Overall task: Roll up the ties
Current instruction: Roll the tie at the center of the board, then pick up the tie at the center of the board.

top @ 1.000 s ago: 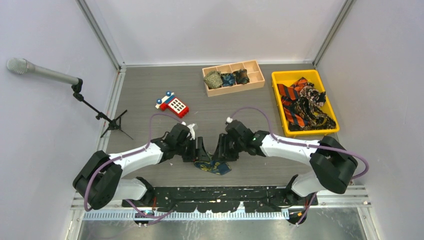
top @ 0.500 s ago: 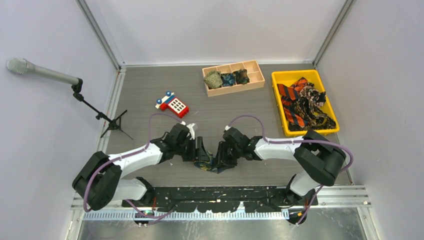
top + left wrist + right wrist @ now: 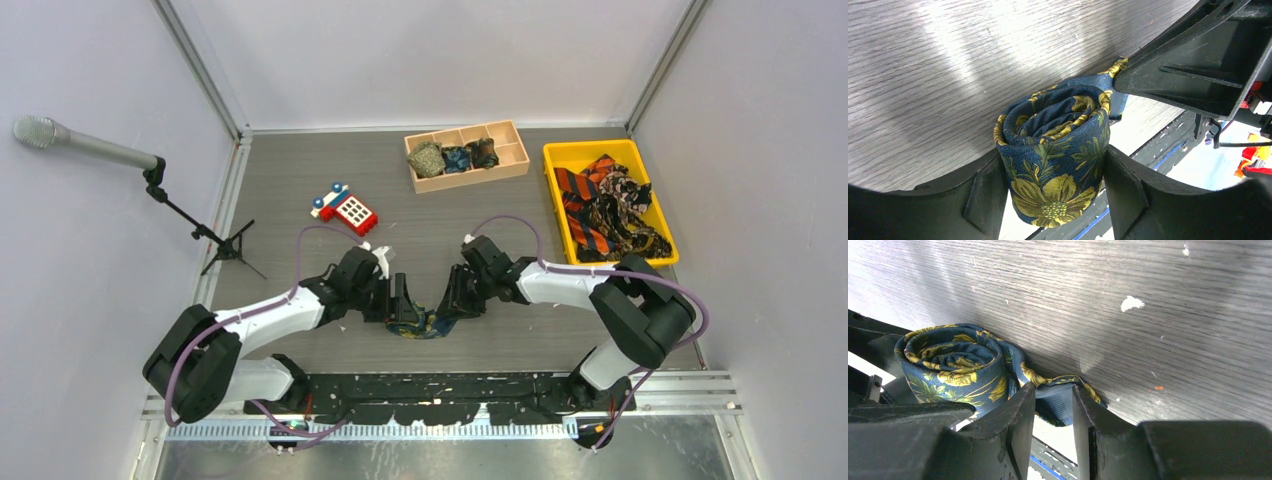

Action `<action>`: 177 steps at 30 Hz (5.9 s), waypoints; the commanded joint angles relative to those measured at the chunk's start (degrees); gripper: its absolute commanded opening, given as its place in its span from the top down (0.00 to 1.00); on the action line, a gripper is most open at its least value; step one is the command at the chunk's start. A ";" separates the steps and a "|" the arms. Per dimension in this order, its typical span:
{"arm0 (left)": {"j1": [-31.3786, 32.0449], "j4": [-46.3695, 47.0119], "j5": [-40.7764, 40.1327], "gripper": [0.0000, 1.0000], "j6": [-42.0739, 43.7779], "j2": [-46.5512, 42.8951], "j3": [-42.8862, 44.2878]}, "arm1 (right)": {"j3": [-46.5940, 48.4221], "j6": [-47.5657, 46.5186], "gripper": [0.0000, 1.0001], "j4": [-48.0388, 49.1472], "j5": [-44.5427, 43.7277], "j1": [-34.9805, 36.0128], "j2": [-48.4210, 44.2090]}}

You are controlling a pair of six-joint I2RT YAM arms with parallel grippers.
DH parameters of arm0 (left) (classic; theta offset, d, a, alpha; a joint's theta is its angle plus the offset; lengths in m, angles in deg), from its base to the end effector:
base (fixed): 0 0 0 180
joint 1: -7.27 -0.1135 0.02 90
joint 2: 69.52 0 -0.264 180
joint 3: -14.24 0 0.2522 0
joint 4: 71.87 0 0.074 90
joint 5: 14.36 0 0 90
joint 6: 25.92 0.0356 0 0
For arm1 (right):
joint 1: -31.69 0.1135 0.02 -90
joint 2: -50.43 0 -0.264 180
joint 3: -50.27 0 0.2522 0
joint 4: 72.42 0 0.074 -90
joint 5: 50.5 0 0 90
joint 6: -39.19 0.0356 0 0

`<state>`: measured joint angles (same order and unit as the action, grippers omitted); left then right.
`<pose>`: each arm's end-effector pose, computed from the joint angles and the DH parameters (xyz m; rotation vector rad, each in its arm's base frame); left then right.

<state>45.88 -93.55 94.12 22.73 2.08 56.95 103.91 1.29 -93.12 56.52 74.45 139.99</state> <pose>0.1695 -0.1498 0.1589 0.0913 2.6605 -0.9432 0.1997 0.1989 0.1393 0.1035 2.8215 0.9083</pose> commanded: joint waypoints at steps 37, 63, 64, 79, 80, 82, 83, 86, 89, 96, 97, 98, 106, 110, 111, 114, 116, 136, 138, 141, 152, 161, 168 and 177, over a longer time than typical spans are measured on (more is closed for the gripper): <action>1.91 -25.74 -20.37 0.41 6.38 -1.61 11.70 | 7.13 -4.46 0.62 -11.47 -8.90 -0.94 -2.17; 18.62 -57.19 -57.29 0.42 3.61 31.67 41.15 | -1.10 2.07 0.63 -17.41 -22.93 -9.41 -18.92; 19.28 -58.34 -58.33 0.42 3.07 33.27 42.02 | -1.37 2.12 0.63 -17.55 -23.09 -9.80 -19.64; 24.68 -63.46 -58.89 0.40 0.43 48.33 50.41 | -3.14 2.67 0.64 -18.62 -22.82 -12.43 -24.86; 24.94 -63.67 -59.09 0.39 0.47 48.23 50.50 | -3.07 2.63 0.64 -18.67 -22.70 -12.45 -24.99; 25.00 -63.76 -58.84 0.36 0.72 47.85 50.66 | -3.13 2.60 0.64 -18.65 -22.50 -12.53 -25.22; 25.02 -63.69 -58.68 0.35 0.88 47.63 50.59 | -3.15 2.65 0.64 -18.65 -22.47 -12.53 -25.27; 25.00 -63.53 -58.20 0.32 1.17 46.86 50.36 | -2.99 2.62 0.64 -18.64 -22.31 -12.60 -25.06; 24.97 -63.38 -57.94 0.29 1.16 45.81 50.21 | -2.80 2.58 0.64 -18.67 -22.03 -12.53 -24.99; 25.08 -63.60 -58.36 0.24 1.10 43.13 50.11 | -2.62 2.72 0.64 -18.67 -21.29 -12.55 -24.67; 25.18 -63.83 -58.50 0.24 1.09 42.90 50.29 | -2.59 2.66 0.64 -18.65 -21.21 -12.56 -24.55; 25.13 -64.11 -58.62 0.24 1.09 42.54 50.41 | -2.51 2.71 0.64 -18.64 -21.22 -12.53 -24.33; 25.32 -65.41 -58.42 0.23 1.20 40.55 51.56 | -2.15 2.80 0.64 -18.10 -20.27 -12.57 -23.50; 25.40 -65.36 -57.40 0.23 1.85 39.39 52.08 | -1.99 2.77 0.64 -17.85 -19.50 -12.58 -22.93; 25.32 -65.30 -57.15 0.22 2.00 39.19 52.21 | -1.84 2.77 0.64 -17.77 -19.30 -12.60 -22.63; 25.36 -65.02 -56.40 0.22 2.32 38.52 52.32 | -1.88 2.75 0.65 -16.89 -18.24 -12.55 -21.99; 25.42 -64.51 -55.62 0.21 2.71 37.91 52.09 | -1.96 2.67 0.65 -16.14 -17.81 -12.57 -21.54; 23.93 -58.57 -45.10 0.17 9.95 15.04 47.96 | -3.21 3.73 0.37 -5.20 -5.85 -10.93 -19.41; 21.48 -56.95 -43.16 0.22 11.39 11.98 46.15 | -3.01 4.32 0.34 -2.99 -4.80 -10.11 -18.39; 16.05 -53.68 -40.04 0.30 13.64 7.81 43.06 | -1.68 5.04 0.28 -0.27 -3.94 -8.13 -16.03; 5.39 -42.78 -28.74 0.44 18.08 4.03 33.85 | 9.28 5.64 0.20 6.67 -1.36 0.74 -1.03; 3.61 -38.83 -27.25 0.47 18.40 4.57 28.41 | 16.50 5.51 0.18 9.88 0.78 4.16 6.68; 3.40 -37.16 -26.54 0.49 18.03 5.39 26.21 | 20.01 4.06 0.18 10.02 3.97 5.02 11.45; 3.40 -36.17 -24.71 0.50 16.51 5.39 24.73 | 20.59 3.53 0.17 10.10 5.64 6.09 13.80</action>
<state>49.53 -131.93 67.93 40.24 7.34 82.81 122.07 5.84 -84.99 60.24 79.63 153.47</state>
